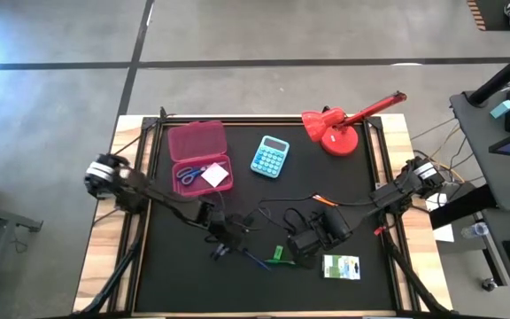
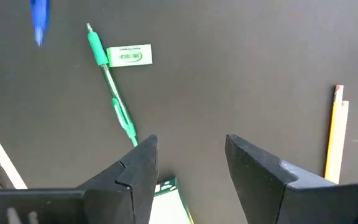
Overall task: Pack school essentials
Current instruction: Put the blue pen into the pink supply box
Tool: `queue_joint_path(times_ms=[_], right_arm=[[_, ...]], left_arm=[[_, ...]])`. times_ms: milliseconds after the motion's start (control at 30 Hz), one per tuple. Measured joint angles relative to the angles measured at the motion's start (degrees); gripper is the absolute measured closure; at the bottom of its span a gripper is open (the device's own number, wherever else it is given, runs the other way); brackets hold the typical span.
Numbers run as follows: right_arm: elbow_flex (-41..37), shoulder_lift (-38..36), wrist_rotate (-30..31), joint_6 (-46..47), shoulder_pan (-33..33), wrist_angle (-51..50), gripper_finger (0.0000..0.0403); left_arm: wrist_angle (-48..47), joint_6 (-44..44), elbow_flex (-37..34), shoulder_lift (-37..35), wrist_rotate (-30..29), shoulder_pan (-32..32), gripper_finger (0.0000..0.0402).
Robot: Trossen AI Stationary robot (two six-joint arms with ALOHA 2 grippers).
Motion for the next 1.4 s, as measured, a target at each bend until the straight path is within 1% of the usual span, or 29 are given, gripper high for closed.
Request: queue_joint_path(times_ms=[67,200,333,400,500,633,733,900,1067,1233,1400], right_arm=[[-0.12,0.00,0.43,-0.86,-0.02,0.10,0.0227],[-0.23,0.00,3.13,-2.02,-0.02,-0.05,0.0228],[-0.29,0.00,7.47,-1.95,-0.02,0.02,0.0227],[-0.33,0.00,8.68,-1.93,-0.02,0.02,0.0228],[-0.43,0.00,8.79,-1.93,-0.02,-0.06,0.0227],[-0.49,-0.01,8.81,-1.88,-0.02,0.01,0.0228],[-0.53,-0.02,8.81,-1.84,-0.04,-0.04,0.0227],[-0.70,0.00,8.88,-1.82,-0.11,0.14,0.0227],[-0.79,0.00,9.09,-1.29,-0.62,0.18,0.0227],[-0.80,0.00,10.25,-1.27,-1.37,0.28,0.0227],[-0.81,0.00,10.32,-1.47,-2.33,0.33,0.0228]], left_arm=[[-2.47,-0.04,-0.37,-3.38,-1.07,0.17,0.0384],[-10.15,-1.41,-0.70,-10.27,-6.03,1.29,0.0384],[-17.80,-1.59,-0.72,-17.02,-9.39,4.01,0.0384],[-21.50,-2.78,-0.99,-19.91,-11.48,5.94,0.0385],[-24.89,-3.12,-2.30,-24.08,-13.93,9.12,0.0385],[-25.07,-5.93,-5.58,-28.88,-14.87,13.89,0.0379],[-25.35,-6.10,-8.09,-32.13,-15.06,17.43,0.0375],[-26.72,-6.64,-12.74,-36.05,-15.04,23.20,0.0373],[-26.58,-9.16,-17.88,-38.06,-15.22,28.02,0.0372],[-26.60,-11.98,-22.08,-38.19,-15.38,31.35,0.0371],[-25.50,-12.04,-23.32,-38.24,-15.51,32.81,0.0371]])
